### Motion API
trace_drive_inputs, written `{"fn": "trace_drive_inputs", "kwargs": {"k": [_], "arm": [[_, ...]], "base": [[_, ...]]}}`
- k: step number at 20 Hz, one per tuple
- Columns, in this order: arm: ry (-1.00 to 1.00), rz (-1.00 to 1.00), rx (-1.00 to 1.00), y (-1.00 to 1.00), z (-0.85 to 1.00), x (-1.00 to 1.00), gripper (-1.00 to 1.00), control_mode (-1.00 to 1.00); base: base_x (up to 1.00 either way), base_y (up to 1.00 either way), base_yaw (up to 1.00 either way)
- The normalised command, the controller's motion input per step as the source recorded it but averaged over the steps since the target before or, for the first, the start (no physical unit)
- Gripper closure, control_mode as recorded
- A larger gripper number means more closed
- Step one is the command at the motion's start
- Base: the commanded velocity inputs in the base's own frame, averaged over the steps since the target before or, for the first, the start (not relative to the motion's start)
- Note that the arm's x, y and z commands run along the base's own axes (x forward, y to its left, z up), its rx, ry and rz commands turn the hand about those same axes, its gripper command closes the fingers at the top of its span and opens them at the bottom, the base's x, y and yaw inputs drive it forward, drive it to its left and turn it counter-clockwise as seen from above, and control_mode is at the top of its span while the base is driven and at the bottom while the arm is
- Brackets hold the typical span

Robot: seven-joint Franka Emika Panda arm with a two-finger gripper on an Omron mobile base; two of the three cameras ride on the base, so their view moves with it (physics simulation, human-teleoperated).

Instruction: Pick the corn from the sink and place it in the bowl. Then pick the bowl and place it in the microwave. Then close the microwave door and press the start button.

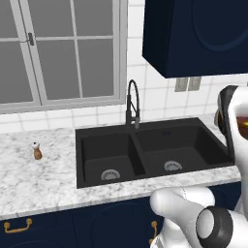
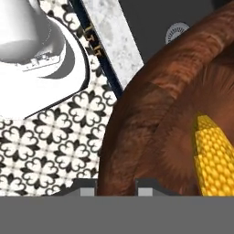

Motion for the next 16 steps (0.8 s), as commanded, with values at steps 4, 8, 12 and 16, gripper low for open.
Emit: {"fn": "trace_drive_inputs", "kwargs": {"k": [4,8,12,16], "arm": [[-0.10,0.33,0.00,0.69,0.37,-0.14,1.00,-1.00],[-0.15,0.27,0.00,0.23,0.31,-0.49,1.00,-1.00],[-0.09,0.18,0.00,0.15,0.43,-0.59,1.00,-1.00],[-0.07,0.17,0.00,0.21,0.19,-0.56,1.00,-1.00]], "base": [[0.00,0.00,0.00],[0.00,0.00,0.00],[0.00,0.00,0.00],[0.00,0.00,0.00]]}}
